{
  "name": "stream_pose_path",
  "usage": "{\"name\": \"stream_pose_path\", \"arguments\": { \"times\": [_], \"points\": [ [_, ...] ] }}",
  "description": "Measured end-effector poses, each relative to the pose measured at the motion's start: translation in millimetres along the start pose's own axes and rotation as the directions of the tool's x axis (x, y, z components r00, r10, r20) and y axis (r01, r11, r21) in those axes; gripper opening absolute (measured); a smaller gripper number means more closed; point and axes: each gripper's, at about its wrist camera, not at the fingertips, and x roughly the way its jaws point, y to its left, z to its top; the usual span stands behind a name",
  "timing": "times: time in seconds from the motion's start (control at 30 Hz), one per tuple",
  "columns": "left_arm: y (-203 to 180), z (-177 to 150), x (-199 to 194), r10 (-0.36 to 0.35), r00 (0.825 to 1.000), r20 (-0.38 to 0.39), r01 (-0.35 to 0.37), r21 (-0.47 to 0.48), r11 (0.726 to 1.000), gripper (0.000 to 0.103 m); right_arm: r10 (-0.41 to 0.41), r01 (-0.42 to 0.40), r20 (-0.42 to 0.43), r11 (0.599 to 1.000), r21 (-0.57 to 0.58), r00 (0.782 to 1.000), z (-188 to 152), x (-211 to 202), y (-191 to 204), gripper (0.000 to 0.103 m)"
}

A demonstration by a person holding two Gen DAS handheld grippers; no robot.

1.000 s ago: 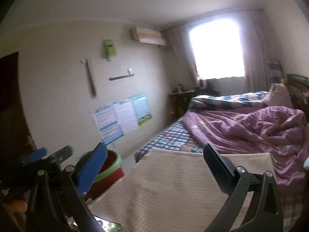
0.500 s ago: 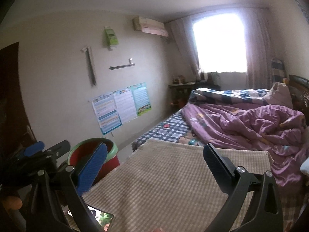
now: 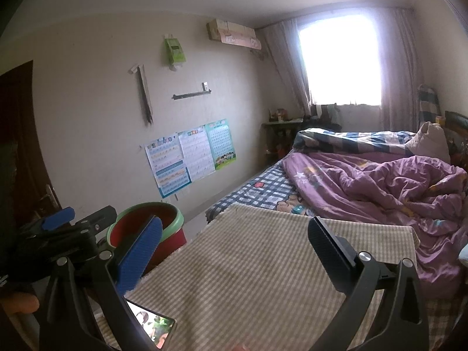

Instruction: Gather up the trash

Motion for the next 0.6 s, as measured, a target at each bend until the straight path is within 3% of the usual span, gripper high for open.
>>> {"name": "stream_pose_path", "arguments": {
  "times": [0.6],
  "points": [
    [-0.5, -0.5, 3.2, -0.007, 1.0, -0.018, 0.007, 0.0, 1.0, 0.098, 0.007, -0.006, -0.022, 1.0, 0.008, 1.0, -0.7, 4.6, 0.0, 0.097]
  ]
}}
